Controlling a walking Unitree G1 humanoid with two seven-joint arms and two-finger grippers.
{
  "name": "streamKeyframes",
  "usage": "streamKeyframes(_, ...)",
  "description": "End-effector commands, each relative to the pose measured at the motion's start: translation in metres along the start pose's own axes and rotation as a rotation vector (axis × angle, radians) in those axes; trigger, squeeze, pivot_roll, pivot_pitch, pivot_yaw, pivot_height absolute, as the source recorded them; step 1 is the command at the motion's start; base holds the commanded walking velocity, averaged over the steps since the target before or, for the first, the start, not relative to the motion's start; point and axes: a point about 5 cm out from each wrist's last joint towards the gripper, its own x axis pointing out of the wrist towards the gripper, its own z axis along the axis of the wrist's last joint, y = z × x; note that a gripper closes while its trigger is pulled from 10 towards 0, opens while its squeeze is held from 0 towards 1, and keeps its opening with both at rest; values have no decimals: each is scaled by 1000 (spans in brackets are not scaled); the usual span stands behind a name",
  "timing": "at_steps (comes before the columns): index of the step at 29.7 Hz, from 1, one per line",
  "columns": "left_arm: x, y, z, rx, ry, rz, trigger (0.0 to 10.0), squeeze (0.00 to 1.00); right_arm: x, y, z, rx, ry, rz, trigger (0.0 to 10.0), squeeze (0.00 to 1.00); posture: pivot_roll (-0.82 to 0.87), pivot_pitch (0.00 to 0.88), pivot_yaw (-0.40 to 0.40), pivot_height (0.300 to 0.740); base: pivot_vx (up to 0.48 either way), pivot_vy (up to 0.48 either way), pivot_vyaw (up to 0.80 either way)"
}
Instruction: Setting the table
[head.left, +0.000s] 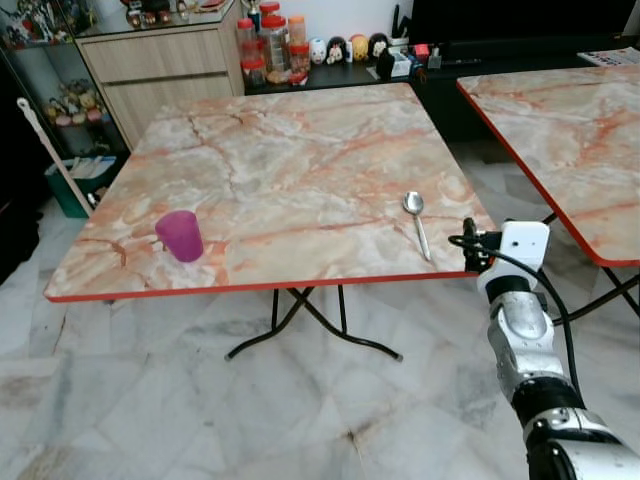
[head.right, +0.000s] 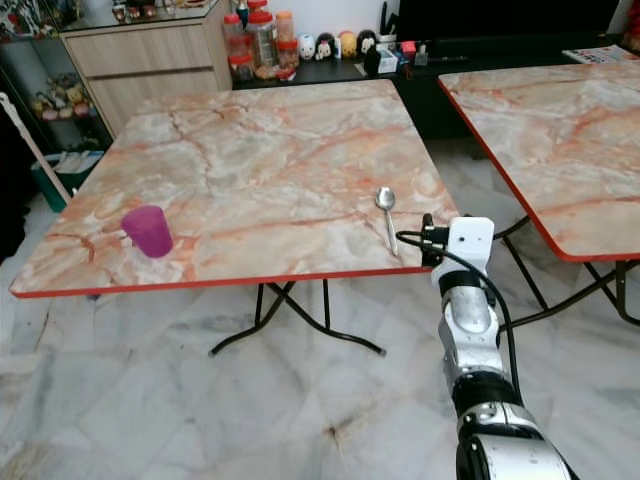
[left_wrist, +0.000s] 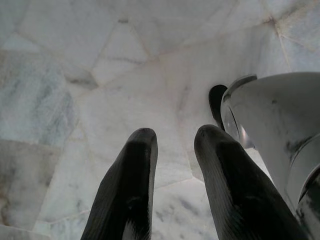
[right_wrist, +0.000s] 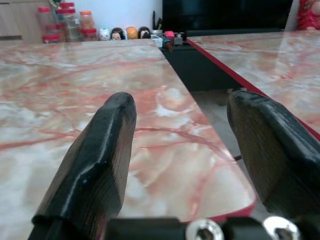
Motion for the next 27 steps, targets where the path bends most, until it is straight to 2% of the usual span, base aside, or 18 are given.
streamKeyframes(1,0,4,1,2,-1,6,10000,0,1,0,2,-12,-2,10,10000,0,-100,24,80,736,349,0,0)
streamKeyframes(15,0,3,1,10,3,1,10000,0,2,1,3,-17,-6,22,10000,0,-109,12,79,736,352,0,239)
streamKeyframes(16,0,3,1,11,3,0,10000,0,2,0,3,12,-8,8,10000,0,-109,9,79,736,352,0,0)
streamKeyframes(27,0,1,0,16,6,-4,10000,0,0,2,0,-2,13,27,10000,0,-114,0,75,736,325,0,0)
